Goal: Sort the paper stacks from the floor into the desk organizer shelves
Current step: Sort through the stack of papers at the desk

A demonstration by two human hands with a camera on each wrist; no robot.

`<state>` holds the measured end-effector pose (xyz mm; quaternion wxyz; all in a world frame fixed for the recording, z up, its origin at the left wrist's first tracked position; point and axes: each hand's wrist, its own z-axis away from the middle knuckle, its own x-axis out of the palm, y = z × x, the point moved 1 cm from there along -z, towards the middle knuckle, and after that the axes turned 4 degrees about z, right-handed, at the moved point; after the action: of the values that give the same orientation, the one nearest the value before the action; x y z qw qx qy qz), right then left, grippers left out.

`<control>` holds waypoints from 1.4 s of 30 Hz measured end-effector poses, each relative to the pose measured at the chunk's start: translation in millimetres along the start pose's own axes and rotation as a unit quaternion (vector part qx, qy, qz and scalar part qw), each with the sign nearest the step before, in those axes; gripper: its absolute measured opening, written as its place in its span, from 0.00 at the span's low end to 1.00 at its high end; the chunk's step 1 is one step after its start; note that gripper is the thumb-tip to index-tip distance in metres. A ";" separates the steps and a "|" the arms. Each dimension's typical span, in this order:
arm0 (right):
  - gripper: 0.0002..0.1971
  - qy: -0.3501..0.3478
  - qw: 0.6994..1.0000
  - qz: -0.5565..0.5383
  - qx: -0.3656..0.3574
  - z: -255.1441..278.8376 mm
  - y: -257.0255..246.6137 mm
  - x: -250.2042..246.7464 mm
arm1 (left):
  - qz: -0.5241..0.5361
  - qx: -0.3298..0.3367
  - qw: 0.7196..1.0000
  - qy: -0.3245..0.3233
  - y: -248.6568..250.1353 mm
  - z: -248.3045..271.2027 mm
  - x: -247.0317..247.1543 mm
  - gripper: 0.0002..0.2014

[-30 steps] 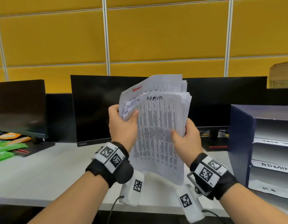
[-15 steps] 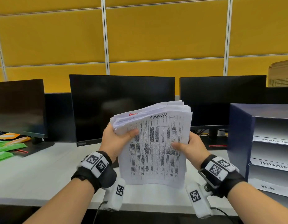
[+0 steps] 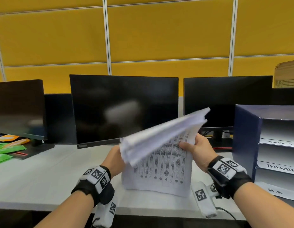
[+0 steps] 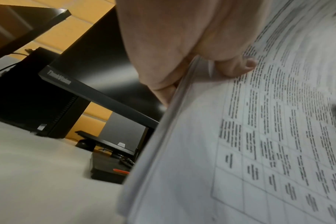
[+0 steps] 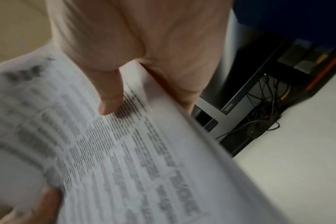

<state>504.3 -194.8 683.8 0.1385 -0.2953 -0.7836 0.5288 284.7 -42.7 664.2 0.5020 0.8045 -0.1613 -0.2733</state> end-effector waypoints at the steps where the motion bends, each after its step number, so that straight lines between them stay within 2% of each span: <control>1: 0.13 -0.025 1.000 0.006 0.006 1.7 1.7 0.2 | 0.025 0.003 1.000 0.010 2.0 -0.2 0.0 0.09; 3: 0.15 -0.053 0.998 0.024 0.018 2.2 6.7 -0.2 | 0.084 -0.006 0.995 0.046 7.6 2.2 1.4 0.03; 7: 0.14 0.010 1.000 -0.007 0.006 3.0 6.0 -1.9 | 0.110 -0.014 0.993 0.041 7.8 4.1 2.2 0.09; 10: 0.15 0.048 0.998 -0.050 0.004 -5.0 1.4 -3.4 | 0.127 -0.070 0.989 -0.029 -3.1 3.0 0.3 0.25; 13: 0.15 0.073 0.997 -0.012 0.011 -15.7 -1.4 -6.7 | 0.121 -0.106 0.980 -0.118 -17.9 4.4 -0.6 0.38; 15: 0.16 0.079 0.996 0.024 0.025 -18.9 -2.6 -7.6 | 0.072 -0.095 0.985 -0.125 -20.3 3.8 2.1 0.34; 17: 0.17 0.097 0.994 0.038 0.035 -17.6 -3.1 -4.3 | -0.001 -0.081 0.992 -0.093 -20.3 -1.5 4.2 0.23; 19: 0.18 0.121 0.991 0.058 0.028 -12.9 -4.3 3.5 | -0.084 -0.078 0.992 -0.049 -18.6 -5.9 8.2 0.16; 23: 0.18 0.113 0.990 0.087 0.013 1.3 -11.1 17.2 | -0.168 -0.078 0.983 0.019 -16.9 0.6 18.0 0.18; 26: 0.18 0.096 0.992 0.079 0.016 7.7 -14.5 17.1 | -0.086 -0.047 0.995 0.005 -22.0 9.9 18.3 0.14; 29: 0.17 0.112 0.991 0.065 0.022 5.4 -11.7 13.6 | 0.023 -0.023 0.999 0.015 -21.6 13.1 13.8 0.15; 35: 0.18 0.144 0.988 0.035 0.047 -0.4 -3.4 10.6 | 0.106 -0.048 0.991 0.064 -16.3 6.8 9.7 0.11; 42: 0.18 0.164 0.985 0.016 0.057 -2.8 7.5 4.1 | 0.122 -0.071 0.989 0.048 -17.1 6.6 6.3 0.13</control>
<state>504.9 -188.2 677.8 0.2732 -0.3817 -0.7142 0.5192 285.6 -43.2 644.8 0.5944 0.7533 -0.2146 -0.1820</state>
